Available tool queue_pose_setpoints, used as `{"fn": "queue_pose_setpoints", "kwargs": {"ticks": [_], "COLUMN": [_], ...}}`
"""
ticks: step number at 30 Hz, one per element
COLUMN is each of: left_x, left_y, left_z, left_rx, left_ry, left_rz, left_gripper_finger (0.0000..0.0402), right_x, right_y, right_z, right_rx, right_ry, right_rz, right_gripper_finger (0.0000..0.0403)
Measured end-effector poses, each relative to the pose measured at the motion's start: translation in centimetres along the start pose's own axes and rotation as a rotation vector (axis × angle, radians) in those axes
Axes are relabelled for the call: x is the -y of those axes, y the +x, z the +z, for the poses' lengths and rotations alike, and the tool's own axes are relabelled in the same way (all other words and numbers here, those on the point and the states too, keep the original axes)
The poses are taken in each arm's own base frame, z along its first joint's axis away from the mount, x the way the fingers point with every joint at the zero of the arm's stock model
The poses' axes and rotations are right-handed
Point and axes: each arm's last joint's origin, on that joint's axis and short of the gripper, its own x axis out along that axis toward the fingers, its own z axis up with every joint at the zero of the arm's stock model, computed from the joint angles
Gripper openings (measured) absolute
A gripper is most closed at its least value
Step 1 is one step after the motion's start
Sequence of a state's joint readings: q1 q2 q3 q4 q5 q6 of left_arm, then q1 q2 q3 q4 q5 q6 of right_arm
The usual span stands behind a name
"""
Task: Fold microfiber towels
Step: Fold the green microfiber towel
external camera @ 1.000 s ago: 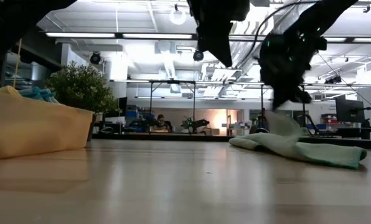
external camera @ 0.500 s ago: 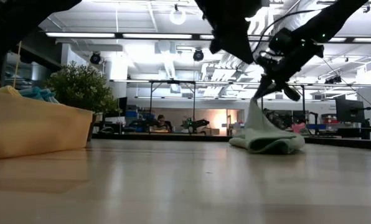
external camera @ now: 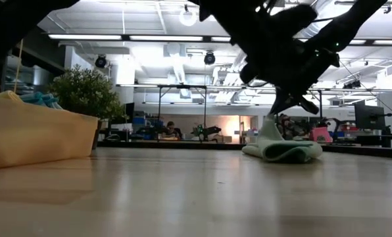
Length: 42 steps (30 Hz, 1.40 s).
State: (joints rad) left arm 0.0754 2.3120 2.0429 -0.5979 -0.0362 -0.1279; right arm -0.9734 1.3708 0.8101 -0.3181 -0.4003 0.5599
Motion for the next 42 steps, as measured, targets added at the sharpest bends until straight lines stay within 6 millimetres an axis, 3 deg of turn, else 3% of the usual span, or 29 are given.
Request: {"fn": "queue_pose_setpoints", "kwargs": {"ticks": [6, 11, 14, 20, 26, 32, 42], "left_x": [2.3, 2.4, 2.1, 1.8, 1.7, 1.6, 1.6], "left_y": [2.5, 4.6, 6.4, 7.9, 7.8, 7.7, 6.7], "left_z": [-1.1, -2.2, -3.4, -4.3, -4.2, -4.6, -4.3], "left_rx": [0.057, 0.033, -0.006, -0.021, -0.023, -0.057, -0.074], "left_ry": [0.218, 0.228, 0.204, 0.202, 0.206, 0.209, 0.214], "left_rz": [0.014, 0.020, 0.042, 0.156, 0.180, 0.227, 0.262], "left_gripper_finger": [0.0108, 0.0151, 0.0159, 0.0161, 0.0161, 0.0140, 0.0036], "right_x": [0.1, 0.1, 0.1, 0.0, 0.0, 0.0, 0.0], "right_y": [0.0, 0.0, 0.0, 0.0, 0.0, 0.0, -0.1], "right_z": [0.1, 0.1, 0.1, 0.0, 0.0, 0.0, 0.0], "right_rx": [0.001, 0.000, 0.000, -0.003, -0.004, -0.004, -0.003], "right_ry": [0.001, -0.001, -0.007, -0.011, -0.010, -0.010, -0.010], "right_rz": [0.002, 0.004, 0.004, 0.009, 0.010, 0.010, 0.010], "right_gripper_finger": [0.0000, 0.0000, 0.0000, 0.0000, 0.0000, 0.0000, 0.0000]}}
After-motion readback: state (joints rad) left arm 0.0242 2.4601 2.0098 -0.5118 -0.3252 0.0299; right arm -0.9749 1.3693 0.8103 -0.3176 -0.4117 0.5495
